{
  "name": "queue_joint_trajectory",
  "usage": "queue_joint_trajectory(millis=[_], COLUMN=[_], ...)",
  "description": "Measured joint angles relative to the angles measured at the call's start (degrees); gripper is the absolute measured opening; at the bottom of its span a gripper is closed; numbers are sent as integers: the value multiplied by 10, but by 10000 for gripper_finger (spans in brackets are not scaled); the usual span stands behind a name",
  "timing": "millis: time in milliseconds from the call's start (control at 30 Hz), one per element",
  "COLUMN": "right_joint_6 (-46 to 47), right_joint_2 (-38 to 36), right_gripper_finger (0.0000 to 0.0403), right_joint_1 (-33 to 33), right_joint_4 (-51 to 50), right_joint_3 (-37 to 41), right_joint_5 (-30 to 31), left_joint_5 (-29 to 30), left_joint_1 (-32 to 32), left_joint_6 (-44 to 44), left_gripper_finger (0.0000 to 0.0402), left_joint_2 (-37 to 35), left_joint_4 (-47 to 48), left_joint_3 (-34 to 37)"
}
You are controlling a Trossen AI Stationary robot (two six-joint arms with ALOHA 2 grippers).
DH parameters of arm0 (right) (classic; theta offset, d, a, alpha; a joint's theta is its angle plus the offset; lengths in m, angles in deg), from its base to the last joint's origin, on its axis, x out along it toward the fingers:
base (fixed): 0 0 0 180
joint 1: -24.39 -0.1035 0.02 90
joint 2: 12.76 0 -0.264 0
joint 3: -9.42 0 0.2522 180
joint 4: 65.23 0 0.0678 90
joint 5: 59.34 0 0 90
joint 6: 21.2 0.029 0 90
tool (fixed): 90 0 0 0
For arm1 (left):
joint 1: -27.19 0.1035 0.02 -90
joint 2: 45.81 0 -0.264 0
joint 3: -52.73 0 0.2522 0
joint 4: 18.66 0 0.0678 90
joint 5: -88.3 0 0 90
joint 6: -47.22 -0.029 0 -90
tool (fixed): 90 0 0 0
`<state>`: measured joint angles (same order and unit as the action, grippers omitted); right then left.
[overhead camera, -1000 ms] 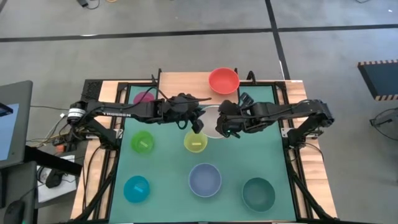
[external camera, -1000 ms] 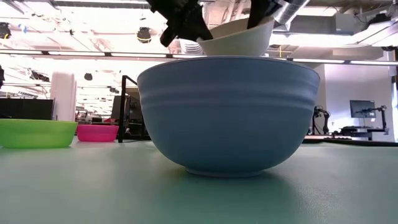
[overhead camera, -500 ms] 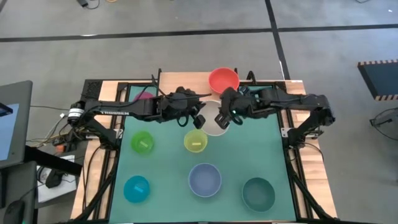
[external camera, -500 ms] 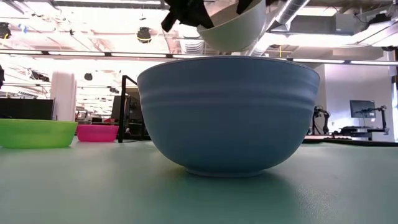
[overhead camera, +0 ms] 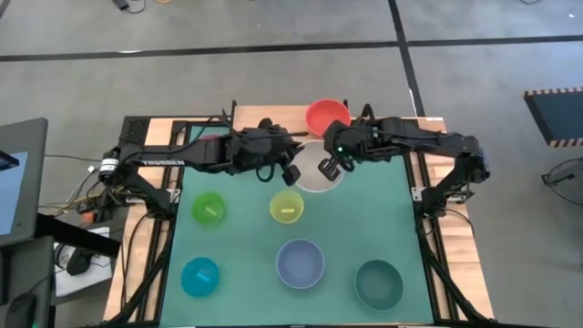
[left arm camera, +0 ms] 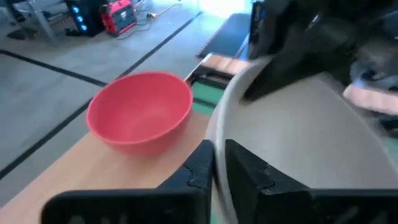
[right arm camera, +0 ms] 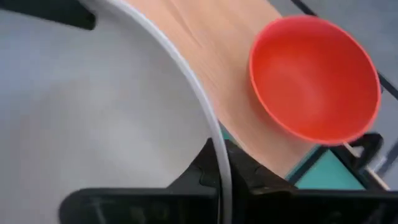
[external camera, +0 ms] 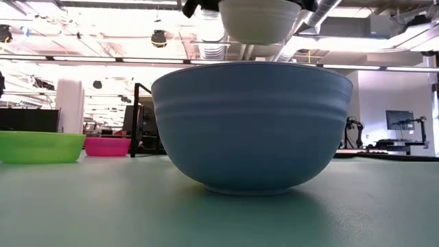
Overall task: Place and stack bowls onto a shelf
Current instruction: Stack the white bowl on the orange bowl on the shelf
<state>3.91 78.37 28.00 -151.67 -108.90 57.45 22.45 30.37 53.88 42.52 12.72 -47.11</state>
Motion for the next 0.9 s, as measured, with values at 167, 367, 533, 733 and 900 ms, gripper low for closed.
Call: queue_joint_trajectory(millis=[167, 367, 533, 733, 900], right_joint_6=[-51, -65, -65, -72, -72], right_joint_2=[-1, -1, 0, 1, 25], right_gripper_finger=[25, 25, 30, 28, 33], right_joint_1=[53, 152, 243, 327, 364], right_joint_4=[11, 61, 78, 115, 103], right_joint_3=[0, 0, 0, 10, 10], right_joint_5=[-8, -15, -28, -99, -148], left_joint_5=[-15, 29, 78, 113, 128], left_joint_1=[-1, -1, -11, -25, -31], left_joint_6=[3, 41, 54, 79, 113], left_gripper_finger=[103, 189, 216, 212, 210], left_joint_2=[-1, -1, -9, -33, -55], left_joint_4=[40, 148, 196, 218, 221], left_joint_3=[-49, -126, -144, -117, -69])
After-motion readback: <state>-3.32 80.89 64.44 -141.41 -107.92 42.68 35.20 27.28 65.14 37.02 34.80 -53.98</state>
